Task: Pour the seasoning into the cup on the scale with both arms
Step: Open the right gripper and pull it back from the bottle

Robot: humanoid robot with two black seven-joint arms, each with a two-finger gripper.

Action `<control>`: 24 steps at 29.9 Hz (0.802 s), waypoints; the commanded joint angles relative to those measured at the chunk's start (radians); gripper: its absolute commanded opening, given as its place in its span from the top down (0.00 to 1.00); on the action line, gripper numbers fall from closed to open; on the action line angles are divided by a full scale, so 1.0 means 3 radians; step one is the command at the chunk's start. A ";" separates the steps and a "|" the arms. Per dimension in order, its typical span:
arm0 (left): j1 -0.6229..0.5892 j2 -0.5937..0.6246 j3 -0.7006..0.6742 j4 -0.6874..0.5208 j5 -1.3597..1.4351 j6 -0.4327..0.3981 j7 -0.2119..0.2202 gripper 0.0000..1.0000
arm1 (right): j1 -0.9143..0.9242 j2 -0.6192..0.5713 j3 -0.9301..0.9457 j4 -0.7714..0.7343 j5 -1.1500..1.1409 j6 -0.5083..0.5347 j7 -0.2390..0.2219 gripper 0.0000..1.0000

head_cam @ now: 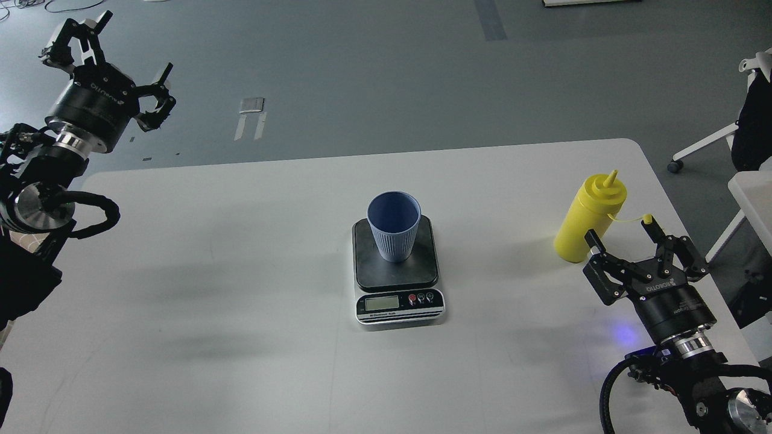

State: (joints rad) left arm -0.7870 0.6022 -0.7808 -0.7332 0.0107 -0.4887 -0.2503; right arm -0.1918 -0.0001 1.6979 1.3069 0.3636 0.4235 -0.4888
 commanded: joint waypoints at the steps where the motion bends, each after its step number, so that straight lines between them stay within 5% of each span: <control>1: 0.0005 -0.0018 0.0000 0.0000 0.0000 0.0000 0.0001 0.02 | -0.0112 0.0000 -0.0014 0.0077 0.0000 0.0102 0.0000 0.03; 24: -0.0015 -0.0013 0.0000 0.0000 0.0010 0.0000 0.0006 0.02 | -0.0521 0.0000 -0.0112 0.0690 -0.0041 0.0217 0.0000 0.02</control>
State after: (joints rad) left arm -0.7911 0.5983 -0.7801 -0.7332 0.0138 -0.4887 -0.2485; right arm -0.3476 0.0000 1.6654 1.4878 0.3525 0.4887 -0.4889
